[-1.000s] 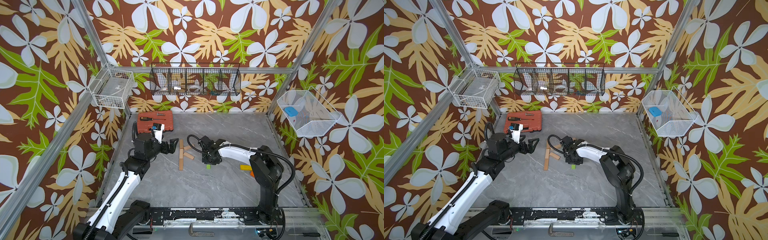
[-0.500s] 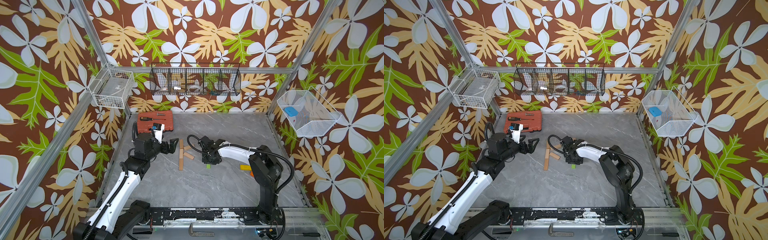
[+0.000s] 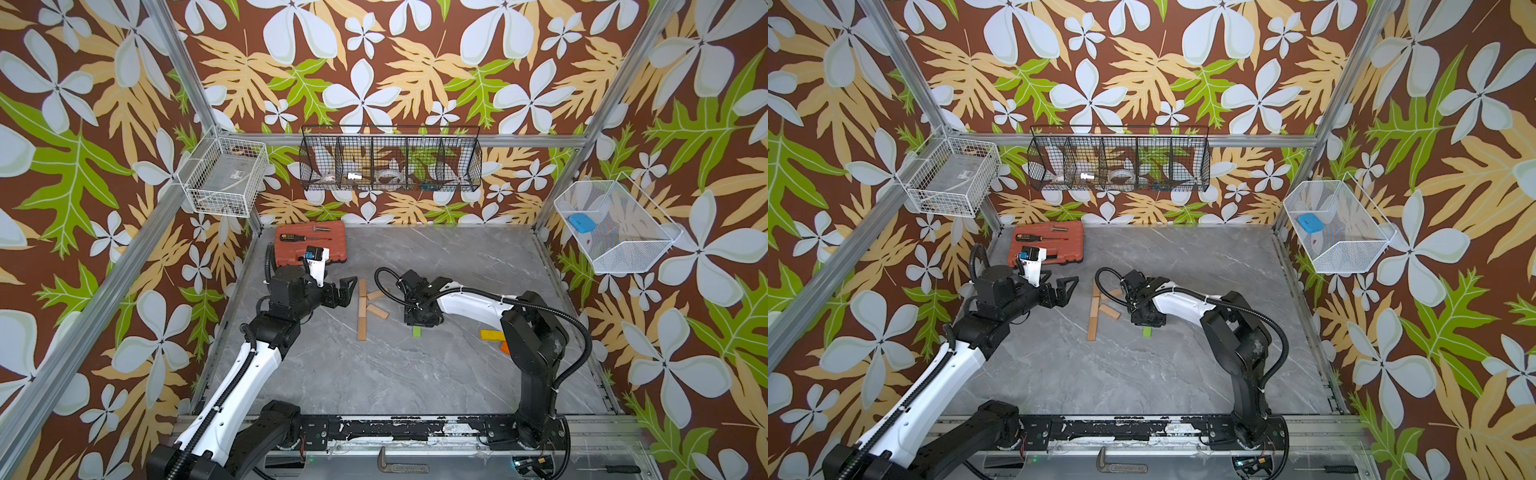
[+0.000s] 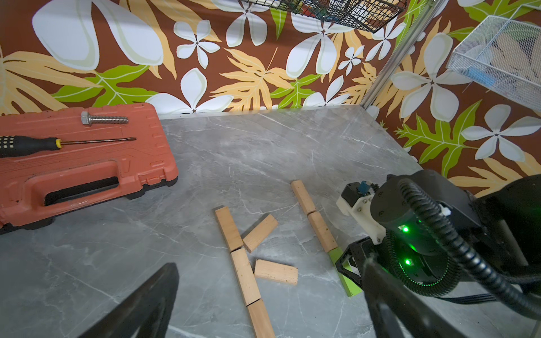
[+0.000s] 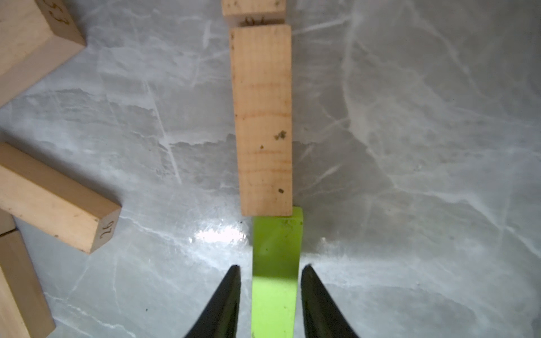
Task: Assemble the letter k with building blocks
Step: Assemble the building block at the center of the board.
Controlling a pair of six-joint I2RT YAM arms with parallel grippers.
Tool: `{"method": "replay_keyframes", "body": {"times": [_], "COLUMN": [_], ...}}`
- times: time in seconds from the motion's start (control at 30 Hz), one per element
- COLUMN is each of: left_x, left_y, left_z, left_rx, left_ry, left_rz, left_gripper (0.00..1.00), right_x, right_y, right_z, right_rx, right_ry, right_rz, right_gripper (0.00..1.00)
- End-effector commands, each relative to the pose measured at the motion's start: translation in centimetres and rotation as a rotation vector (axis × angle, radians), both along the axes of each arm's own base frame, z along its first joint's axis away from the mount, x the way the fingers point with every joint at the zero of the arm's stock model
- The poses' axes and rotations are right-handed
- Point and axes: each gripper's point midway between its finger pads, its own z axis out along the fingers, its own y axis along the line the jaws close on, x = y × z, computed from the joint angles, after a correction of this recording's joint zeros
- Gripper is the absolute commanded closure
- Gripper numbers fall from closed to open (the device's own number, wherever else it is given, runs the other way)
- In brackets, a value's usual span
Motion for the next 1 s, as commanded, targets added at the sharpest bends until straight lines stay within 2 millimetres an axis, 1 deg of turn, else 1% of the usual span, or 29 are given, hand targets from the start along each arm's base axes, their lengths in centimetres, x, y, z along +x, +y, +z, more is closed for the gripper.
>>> {"method": "replay_keyframes", "body": {"times": [0.0, 0.13, 0.37, 0.53, 0.7, 0.97], "left_x": [0.1, 0.1, 0.2, 0.2, 0.3, 0.2], "left_y": [-0.1, -0.1, -0.1, 0.0, 0.0, 0.0], "left_z": [0.7, 0.7, 0.6, 0.6, 0.7, 0.6], "left_rx": [-0.009, -0.009, -0.008, -0.007, -0.011, -0.012], "left_ry": [-0.021, -0.021, -0.018, -0.02, -0.02, -0.018], "left_rz": [-0.007, -0.009, -0.006, -0.005, -0.003, -0.006], "left_gripper": [0.0, 0.0, 0.0, 0.0, 0.0, 0.0], "right_x": [0.1, 0.3, 1.2, 0.9, 0.6, 0.7], "right_y": [-0.7, -0.5, 0.1, 0.1, 0.0, 0.7], "right_z": [0.2, 0.0, -0.1, -0.6, -0.6, -0.5], "right_rx": [-0.032, -0.038, -0.041, -0.033, -0.022, 0.011], "right_ry": [-0.01, -0.013, -0.021, -0.009, -0.007, -0.01], "right_rz": [-0.008, 0.008, 0.013, 0.009, 0.006, 0.007], "right_gripper": [0.59, 0.55, 0.54, 0.54, 0.54, 0.55]}}
